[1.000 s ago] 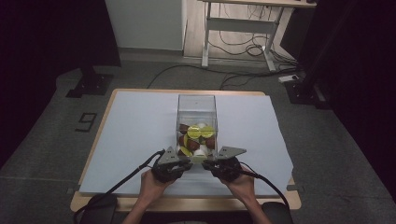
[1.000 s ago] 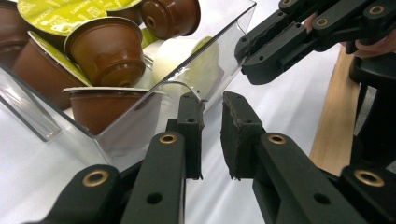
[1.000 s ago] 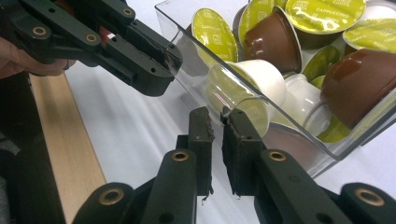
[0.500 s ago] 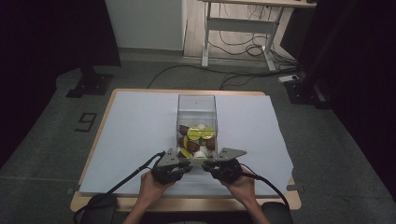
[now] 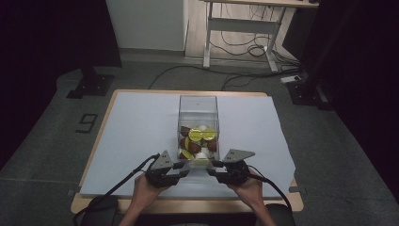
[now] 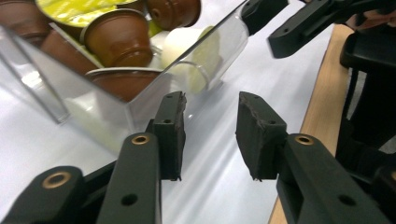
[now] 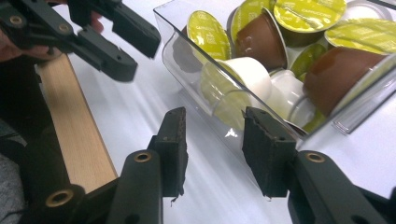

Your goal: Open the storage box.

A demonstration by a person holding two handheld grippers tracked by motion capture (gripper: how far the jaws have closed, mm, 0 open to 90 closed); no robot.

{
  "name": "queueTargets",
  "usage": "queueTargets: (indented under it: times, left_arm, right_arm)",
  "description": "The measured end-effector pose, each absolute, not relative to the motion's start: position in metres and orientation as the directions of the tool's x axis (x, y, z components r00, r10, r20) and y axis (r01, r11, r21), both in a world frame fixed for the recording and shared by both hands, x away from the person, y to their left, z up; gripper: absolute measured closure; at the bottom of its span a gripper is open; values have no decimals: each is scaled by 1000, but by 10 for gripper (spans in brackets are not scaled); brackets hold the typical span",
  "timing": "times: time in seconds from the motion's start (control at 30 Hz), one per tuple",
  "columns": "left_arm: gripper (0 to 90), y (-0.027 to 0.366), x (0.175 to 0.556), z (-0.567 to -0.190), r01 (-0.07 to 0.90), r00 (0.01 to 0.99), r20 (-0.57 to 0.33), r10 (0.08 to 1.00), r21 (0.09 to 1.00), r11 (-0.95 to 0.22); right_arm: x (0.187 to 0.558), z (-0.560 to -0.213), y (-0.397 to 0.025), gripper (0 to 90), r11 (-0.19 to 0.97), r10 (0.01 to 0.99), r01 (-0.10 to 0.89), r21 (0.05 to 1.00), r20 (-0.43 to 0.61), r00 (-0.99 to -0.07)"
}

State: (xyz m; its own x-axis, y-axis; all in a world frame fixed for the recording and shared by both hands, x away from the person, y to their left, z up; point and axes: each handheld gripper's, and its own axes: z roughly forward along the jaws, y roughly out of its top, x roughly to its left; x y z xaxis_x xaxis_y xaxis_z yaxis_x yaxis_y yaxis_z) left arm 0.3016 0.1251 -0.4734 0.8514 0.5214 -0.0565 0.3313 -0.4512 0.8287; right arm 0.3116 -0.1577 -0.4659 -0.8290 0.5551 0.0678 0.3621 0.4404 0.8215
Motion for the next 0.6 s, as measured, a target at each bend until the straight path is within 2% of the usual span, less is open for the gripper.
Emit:
queueTargets:
  times: [0.4, 0.6]
  left_arm:
    - [515, 148, 304, -472, 372, 827, -90, 556, 828, -419]
    - [472, 160, 306, -471, 389, 810, -102, 577, 830, -400]
  right_arm:
    - [310, -466, -176, 514, 439, 572, 383, 813, 76, -817]
    - [310, -466, -190, 481, 436, 614, 395, 809, 54, -787]
